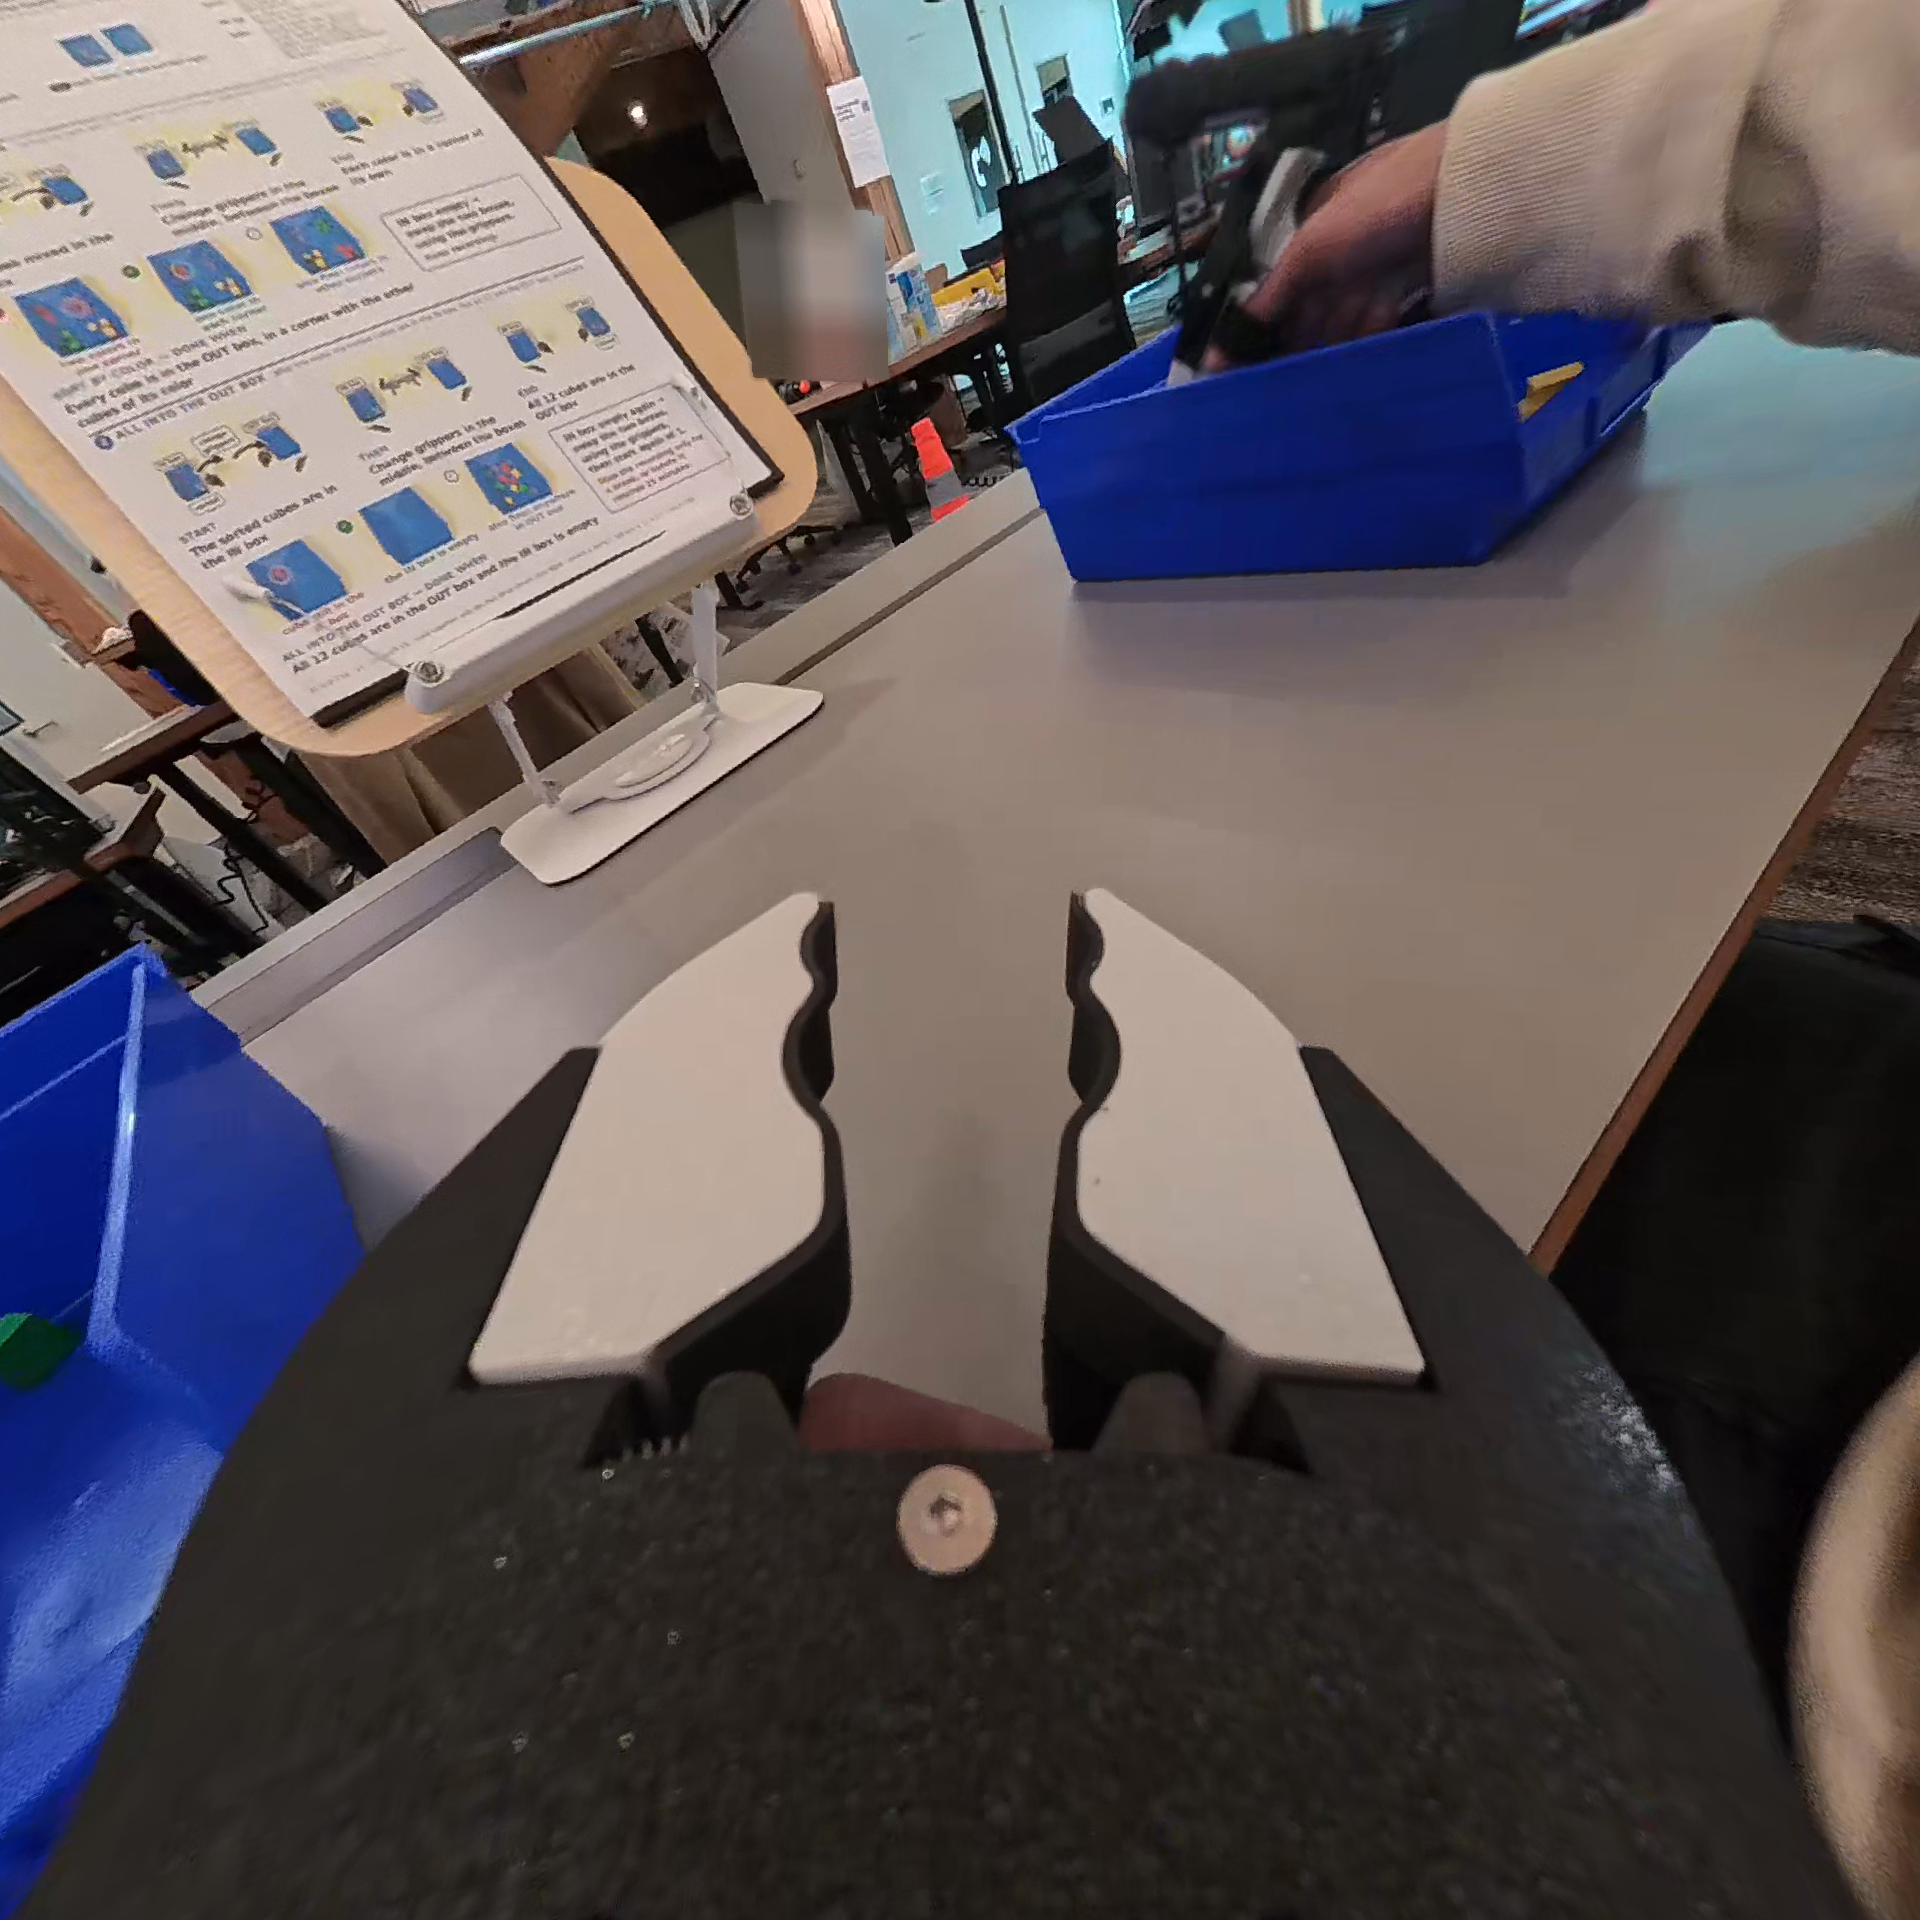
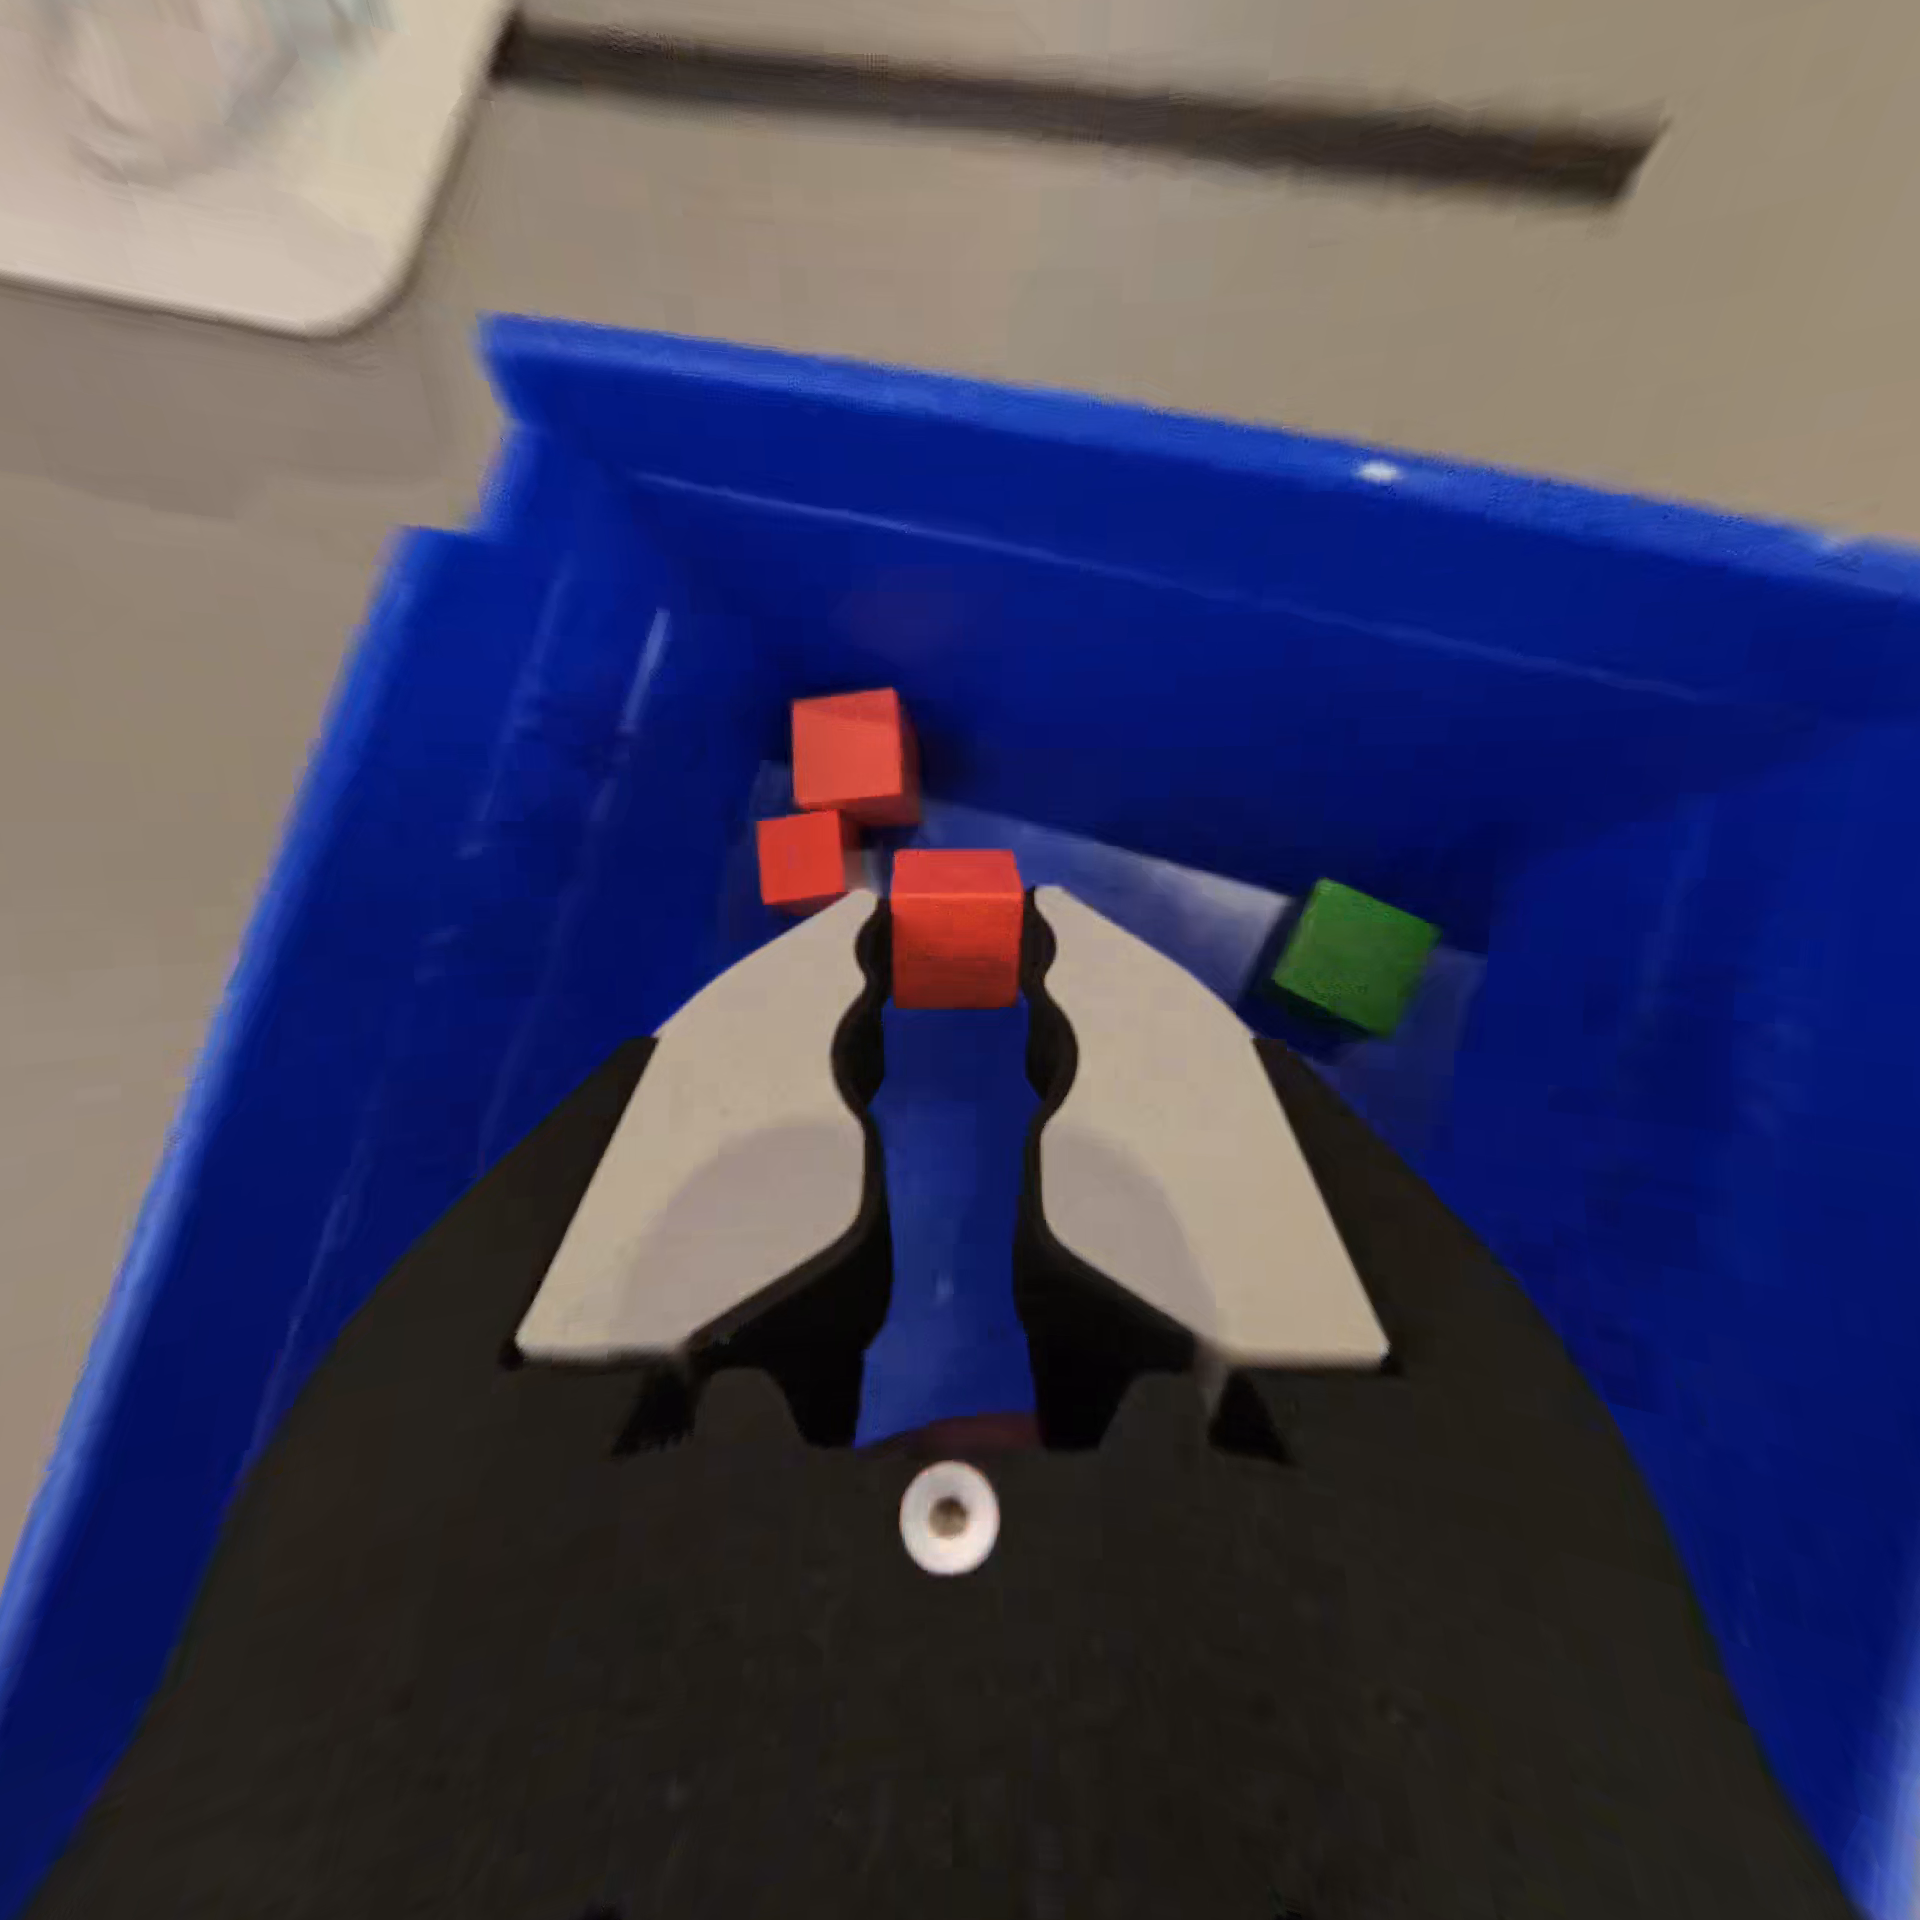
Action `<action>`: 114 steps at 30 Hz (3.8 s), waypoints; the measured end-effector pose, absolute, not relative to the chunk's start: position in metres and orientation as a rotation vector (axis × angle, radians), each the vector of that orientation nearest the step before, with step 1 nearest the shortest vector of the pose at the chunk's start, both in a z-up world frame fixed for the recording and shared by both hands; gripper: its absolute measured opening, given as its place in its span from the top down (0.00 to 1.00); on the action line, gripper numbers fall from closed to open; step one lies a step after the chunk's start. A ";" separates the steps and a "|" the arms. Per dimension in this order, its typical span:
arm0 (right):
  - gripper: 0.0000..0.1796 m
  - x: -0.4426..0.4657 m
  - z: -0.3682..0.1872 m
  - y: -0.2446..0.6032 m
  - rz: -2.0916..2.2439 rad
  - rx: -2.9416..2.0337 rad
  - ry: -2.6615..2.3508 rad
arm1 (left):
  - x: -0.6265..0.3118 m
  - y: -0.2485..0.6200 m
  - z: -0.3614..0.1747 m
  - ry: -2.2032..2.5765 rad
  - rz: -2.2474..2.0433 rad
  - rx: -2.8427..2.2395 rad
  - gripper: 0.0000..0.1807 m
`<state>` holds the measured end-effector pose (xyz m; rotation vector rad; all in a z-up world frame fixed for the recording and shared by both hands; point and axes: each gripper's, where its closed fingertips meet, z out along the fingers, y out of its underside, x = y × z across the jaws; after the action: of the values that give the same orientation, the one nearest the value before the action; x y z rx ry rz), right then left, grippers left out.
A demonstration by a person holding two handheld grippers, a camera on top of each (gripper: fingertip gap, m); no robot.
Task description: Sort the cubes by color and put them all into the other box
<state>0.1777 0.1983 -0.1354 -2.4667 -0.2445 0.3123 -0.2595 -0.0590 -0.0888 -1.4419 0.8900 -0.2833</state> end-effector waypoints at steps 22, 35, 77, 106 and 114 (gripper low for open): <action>0.77 0.058 -0.004 0.024 0.736 -1.619 -0.140 | -0.281 -0.060 -0.106 0.775 -0.277 -1.614 0.78; 0.79 -0.051 -0.098 -0.063 0.868 -1.712 -0.300 | -0.295 -0.028 -0.115 0.607 -0.313 -1.800 0.79; 0.82 -0.056 -0.097 -0.062 0.914 -1.749 -0.347 | -0.403 0.070 -0.012 1.068 -0.001 -1.648 0.88; 0.88 -0.186 -0.023 -0.055 2.450 -1.464 -0.316 | -0.164 -0.050 -0.029 1.311 -0.712 -1.039 0.88; 0.88 -0.157 -0.041 -0.055 2.236 -1.550 -0.301 | -0.193 -0.045 -0.030 1.122 -0.642 -1.259 0.80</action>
<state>-0.1567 -0.0548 -0.0412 -1.5497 -0.3011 2.2355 -0.1931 -0.0446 -0.0301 -1.2591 1.1218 -0.6424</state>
